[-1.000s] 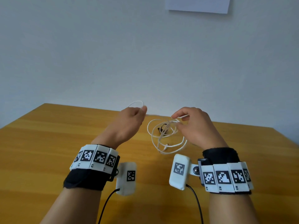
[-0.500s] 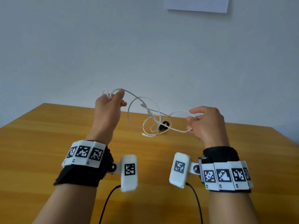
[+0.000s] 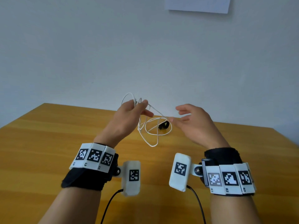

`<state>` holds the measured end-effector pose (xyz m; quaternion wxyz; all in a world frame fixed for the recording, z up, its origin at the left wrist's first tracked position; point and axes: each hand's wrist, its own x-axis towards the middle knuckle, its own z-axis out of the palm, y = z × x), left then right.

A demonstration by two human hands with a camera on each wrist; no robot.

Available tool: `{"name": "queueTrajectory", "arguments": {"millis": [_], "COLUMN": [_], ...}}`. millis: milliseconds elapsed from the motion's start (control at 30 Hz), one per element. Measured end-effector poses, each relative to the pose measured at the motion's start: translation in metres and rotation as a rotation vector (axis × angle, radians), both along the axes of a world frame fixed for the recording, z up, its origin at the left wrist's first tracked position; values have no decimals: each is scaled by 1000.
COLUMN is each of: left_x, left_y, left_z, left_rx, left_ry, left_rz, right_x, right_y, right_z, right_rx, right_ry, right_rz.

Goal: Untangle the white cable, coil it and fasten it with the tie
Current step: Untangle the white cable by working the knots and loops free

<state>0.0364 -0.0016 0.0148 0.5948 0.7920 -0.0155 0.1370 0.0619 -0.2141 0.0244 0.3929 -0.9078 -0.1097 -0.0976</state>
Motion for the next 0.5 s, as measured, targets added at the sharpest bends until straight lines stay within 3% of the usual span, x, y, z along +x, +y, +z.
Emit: {"name": "queueTrajectory", "arguments": {"millis": [200, 500], "left_x": [-3, -11], "left_y": [-1, -4], "left_z": [2, 11], "left_rx": [42, -21], "left_ry": [-20, -129], "left_rz": [-106, -145], "right_x": [-5, -4], "right_y": [23, 22], "right_z": [-3, -9], "right_rx": [-25, -92], "right_ry": [14, -17], "right_rz": [186, 122]}}
